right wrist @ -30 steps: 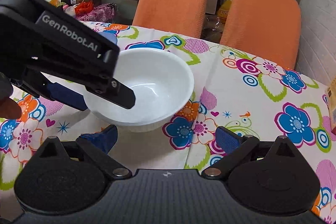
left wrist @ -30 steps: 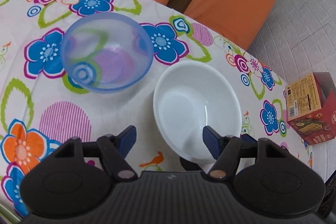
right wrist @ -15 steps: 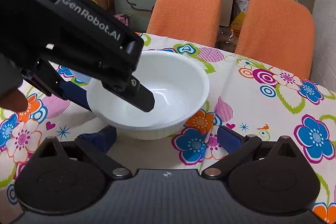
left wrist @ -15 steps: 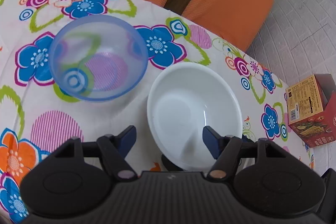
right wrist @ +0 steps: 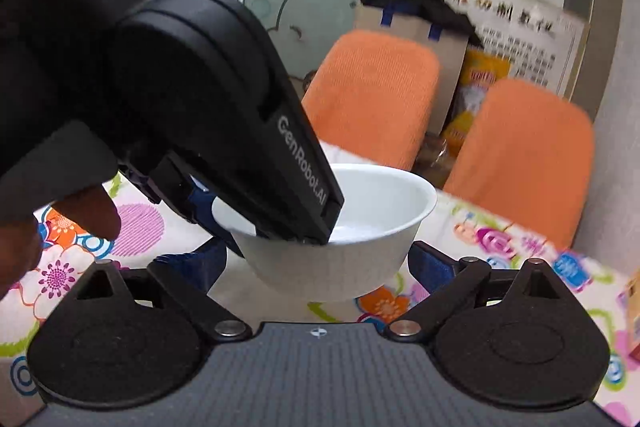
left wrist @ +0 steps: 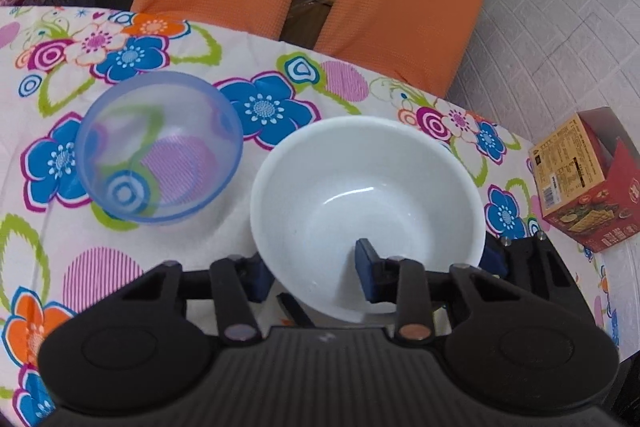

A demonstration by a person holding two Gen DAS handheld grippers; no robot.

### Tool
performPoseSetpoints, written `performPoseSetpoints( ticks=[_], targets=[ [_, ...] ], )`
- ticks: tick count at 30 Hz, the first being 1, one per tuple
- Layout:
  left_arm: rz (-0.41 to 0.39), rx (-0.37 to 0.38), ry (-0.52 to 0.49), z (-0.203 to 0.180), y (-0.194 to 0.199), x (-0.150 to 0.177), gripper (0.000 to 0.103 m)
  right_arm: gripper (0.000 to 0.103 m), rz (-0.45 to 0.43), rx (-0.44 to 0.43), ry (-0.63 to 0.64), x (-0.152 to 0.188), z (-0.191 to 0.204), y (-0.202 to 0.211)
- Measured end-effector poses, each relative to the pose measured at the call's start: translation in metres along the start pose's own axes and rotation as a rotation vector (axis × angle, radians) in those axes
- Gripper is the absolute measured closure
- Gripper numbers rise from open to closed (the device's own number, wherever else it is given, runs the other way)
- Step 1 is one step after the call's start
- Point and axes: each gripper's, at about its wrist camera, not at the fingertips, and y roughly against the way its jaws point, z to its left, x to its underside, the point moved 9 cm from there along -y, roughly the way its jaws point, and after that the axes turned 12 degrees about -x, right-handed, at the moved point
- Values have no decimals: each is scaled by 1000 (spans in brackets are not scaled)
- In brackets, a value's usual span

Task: Organize plates and bowls
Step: 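Lower the white bowl with the left tool into the steel bowl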

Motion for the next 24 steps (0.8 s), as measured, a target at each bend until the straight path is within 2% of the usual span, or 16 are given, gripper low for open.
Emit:
performPoseSetpoints(
  ticks=[2, 6, 8, 14, 17, 24],
  targets=[
    [-30, 15, -23, -7, 15, 4, 69, 17, -24, 29, 8, -6, 2, 12],
    [-96, -6, -102, -19, 45, 17, 69, 17, -45, 34, 0, -10, 9, 37],
    [-104, 9, -121, -22, 61, 27, 69, 17, -46, 41, 6, -10, 16, 54],
    [-96, 52, -179, -27, 108, 84, 69, 17, -3, 61, 5, -8, 65, 109],
    [-83, 65, -219, -27, 124, 122, 69, 16, 17, 68, -18, 9, 98, 131],
    [13, 66, -301, -18, 120, 196, 69, 16, 71, 70, -117, 55, 142, 149]
  ],
)
